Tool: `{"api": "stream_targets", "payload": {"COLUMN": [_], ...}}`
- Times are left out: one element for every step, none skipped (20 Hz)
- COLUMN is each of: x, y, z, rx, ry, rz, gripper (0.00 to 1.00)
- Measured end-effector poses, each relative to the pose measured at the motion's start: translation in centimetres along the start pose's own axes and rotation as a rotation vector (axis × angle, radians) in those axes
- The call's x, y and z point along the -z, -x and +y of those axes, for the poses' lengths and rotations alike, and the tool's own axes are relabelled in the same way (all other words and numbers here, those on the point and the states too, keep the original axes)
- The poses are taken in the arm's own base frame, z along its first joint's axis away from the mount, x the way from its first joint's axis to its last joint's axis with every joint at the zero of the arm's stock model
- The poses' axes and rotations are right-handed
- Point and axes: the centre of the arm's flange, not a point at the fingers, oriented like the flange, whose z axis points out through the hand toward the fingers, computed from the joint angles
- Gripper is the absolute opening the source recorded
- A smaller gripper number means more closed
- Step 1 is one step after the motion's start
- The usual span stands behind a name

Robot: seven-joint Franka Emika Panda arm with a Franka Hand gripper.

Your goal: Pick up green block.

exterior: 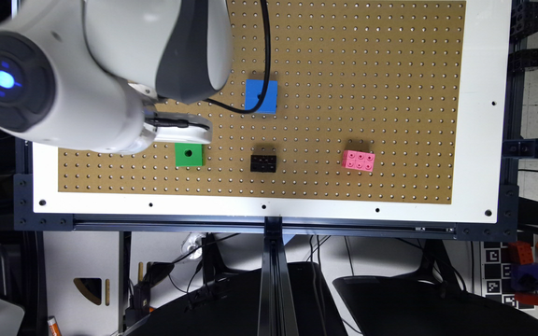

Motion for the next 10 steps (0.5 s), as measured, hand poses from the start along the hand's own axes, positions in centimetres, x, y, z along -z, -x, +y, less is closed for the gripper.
{"api": "stream_targets", "payload": {"x": [-0.3, -0.6, -1.0, -1.8, -2.5, -3.1, -3.4, -3.6, -3.5, -3.5], "y": [-0.1, -0.1, -0.1, -0.1, -0.1, -0.1, -0.1, -0.2, -0.3, -0.4], "z": [-0.1, -0.1, -0.1, -0.1, -0.1, -0.1, -0.1, -0.3, -0.5, -0.7], "rx": [0.0, 0.0, 0.0, 0.0, 0.0, 0.0, 0.001, 0.002, 0.004, 0.006], "ry": [0.0, 0.002, 0.004, 0.005, 0.005, 0.004, 0.004, 0.001, -0.002, -0.004], "rz": [-0.001, -0.004, -0.007, -0.009, -0.009, -0.009, -0.008, -0.005, -0.002, 0.0], "gripper": [1.0, 1.0, 1.0, 1.0, 1.0, 1.0, 1.0, 1.0, 1.0, 1.0]}}
